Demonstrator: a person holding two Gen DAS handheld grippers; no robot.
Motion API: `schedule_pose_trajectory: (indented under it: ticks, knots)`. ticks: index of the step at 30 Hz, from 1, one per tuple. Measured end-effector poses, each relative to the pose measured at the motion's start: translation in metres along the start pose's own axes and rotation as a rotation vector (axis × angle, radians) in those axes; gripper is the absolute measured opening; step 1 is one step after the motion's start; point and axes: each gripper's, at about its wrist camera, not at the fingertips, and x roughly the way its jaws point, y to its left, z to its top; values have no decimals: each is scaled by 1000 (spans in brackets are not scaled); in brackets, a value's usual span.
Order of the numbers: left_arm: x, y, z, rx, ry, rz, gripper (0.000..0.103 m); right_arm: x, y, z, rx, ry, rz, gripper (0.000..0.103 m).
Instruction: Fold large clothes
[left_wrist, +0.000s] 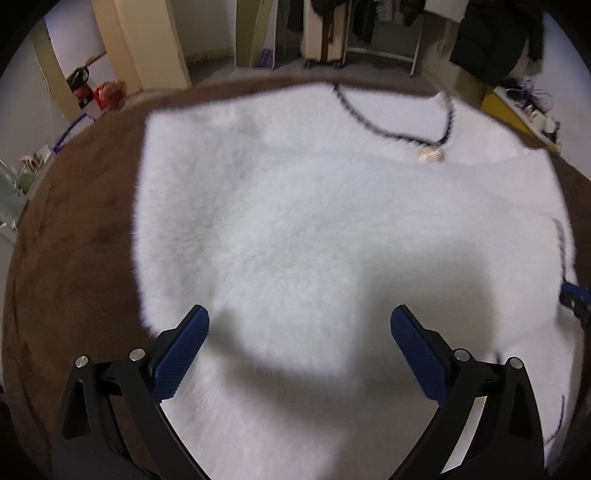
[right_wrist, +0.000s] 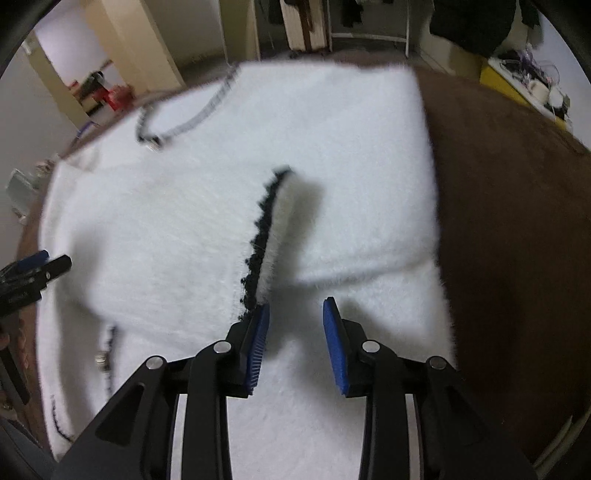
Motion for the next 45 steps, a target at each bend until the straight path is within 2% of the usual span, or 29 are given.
schedule_pose_trajectory:
  ticks: [1, 3, 6, 9, 15, 21, 25, 28, 33, 35, 36, 37, 40, 42, 44, 45]
  knots:
    - [-14, 1, -5, 3, -20, -4, 96, -12, 1, 0, -21, -14, 10, 48]
    - [-38, 7, -20, -1, -30, -30, 96, -29, 2, -5, -48, -30, 23, 61]
    - [-61, 15, -49, -11, -18, -52, 96, -51, -2, -20, -82, -16, 38, 61]
    - [-75, 21, -85, -14, 35, -79, 96, -63, -8, -41, -96, 11, 50, 62]
    - [-91, 30, -165, -41, 115, -126, 96, -84, -12, -111, -105, 74, 78, 63]
    - [-104, 43, -227, -123, 107, -150, 96, -103, -25, -171, -62, 117, 90, 68]
    - [-102, 52, -258, -192, 109, -202, 94, -103, -33, -206, -30, 153, 84, 69]
    - [-96, 53, -272, -203, 115, -218, 94, -96, -41, -222, -1, 157, 85, 69]
    - [-85, 57, -281, -235, 119, -239, 94, -79, -49, -221, 26, 186, 92, 72]
    - [-84, 58, -278, -255, 117, -259, 96, -70, -48, -219, 7, 203, 96, 79]
    - [-83, 58, -276, -257, 118, -262, 96, -67, -46, -218, -2, 205, 121, 90]
    - [-82, 58, -275, -257, 118, -268, 96, -65, -44, -218, -8, 212, 144, 93]
    - [-81, 58, -273, -256, 116, -283, 96, -65, -36, -221, -63, 209, 121, 93]
    - [-81, 58, -272, -263, 113, -303, 96, -69, -37, -224, -41, 183, 140, 93]
    - [-83, 58, -272, -267, 109, -330, 91, -74, -38, -228, -30, 162, 146, 85]
    - [-85, 55, -272, -258, 110, -342, 88, -76, -37, -229, -30, 156, 144, 76]
